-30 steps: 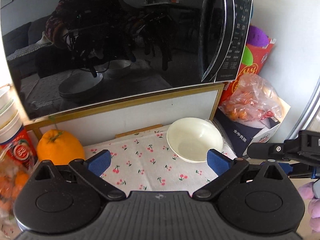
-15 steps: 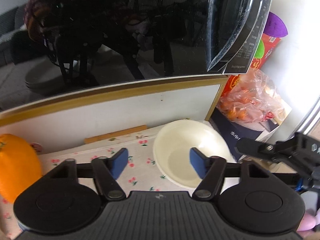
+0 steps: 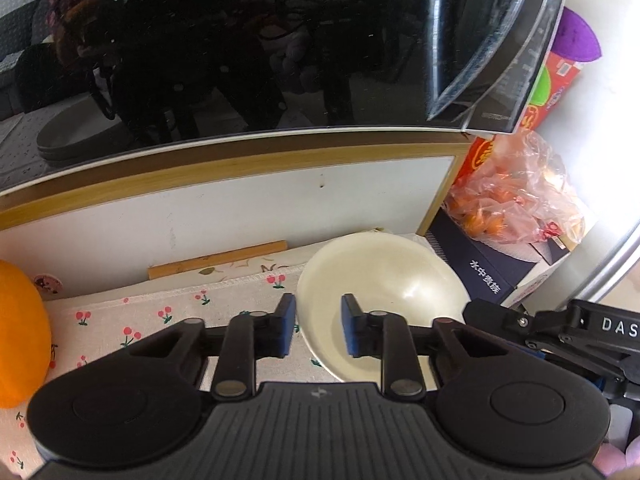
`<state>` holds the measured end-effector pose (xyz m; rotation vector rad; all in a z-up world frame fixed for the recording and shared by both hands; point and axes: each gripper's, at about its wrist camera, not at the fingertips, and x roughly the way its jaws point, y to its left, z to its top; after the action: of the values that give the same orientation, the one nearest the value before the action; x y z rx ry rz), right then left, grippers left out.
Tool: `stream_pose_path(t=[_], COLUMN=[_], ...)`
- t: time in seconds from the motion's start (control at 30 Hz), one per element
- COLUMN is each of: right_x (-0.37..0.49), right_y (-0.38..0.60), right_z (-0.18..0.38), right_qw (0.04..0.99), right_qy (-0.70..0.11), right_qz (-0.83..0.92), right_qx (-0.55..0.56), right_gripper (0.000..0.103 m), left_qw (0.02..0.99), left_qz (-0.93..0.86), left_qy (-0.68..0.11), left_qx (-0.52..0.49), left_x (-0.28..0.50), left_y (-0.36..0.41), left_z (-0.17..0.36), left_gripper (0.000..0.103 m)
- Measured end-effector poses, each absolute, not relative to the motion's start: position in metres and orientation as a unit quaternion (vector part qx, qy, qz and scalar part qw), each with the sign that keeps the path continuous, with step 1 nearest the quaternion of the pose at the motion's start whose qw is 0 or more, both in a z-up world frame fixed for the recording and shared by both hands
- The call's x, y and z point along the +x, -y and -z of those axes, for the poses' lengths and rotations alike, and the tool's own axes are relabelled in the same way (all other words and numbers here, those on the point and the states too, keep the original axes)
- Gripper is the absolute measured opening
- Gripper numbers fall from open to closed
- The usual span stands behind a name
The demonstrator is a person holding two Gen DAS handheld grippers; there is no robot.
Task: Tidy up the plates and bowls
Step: 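Close both grippers on the rim of the small white bowl, then lift the small white bowl with both grippers and carry it to the cream bowl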
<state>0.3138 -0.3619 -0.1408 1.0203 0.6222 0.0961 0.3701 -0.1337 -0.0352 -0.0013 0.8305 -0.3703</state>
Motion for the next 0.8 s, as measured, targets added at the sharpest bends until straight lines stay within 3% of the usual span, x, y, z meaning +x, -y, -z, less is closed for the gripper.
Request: stream_pose_path(t=[0.27, 0.8], right_x=[0.316, 0.299], right_y=[0.357, 0.347], right_z=[0.144, 0.119], right_qw=[0.825, 0.828], right_qy=[-0.307, -0.297], right_qz=[-0.056, -0.060], right_qx=[0.471, 0.472], right_gripper=[0.008, 0.008], left_qw=[0.896, 0.900], left_qz=[0.167, 0.162], left_qy=[-0.412, -0.404], left_qx=[-0.003, -0.005], left_x=[0.372, 0.350], left_y=[0.132, 0.127], left_z=[0.037, 0.010], left_gripper=[0.008, 0.008])
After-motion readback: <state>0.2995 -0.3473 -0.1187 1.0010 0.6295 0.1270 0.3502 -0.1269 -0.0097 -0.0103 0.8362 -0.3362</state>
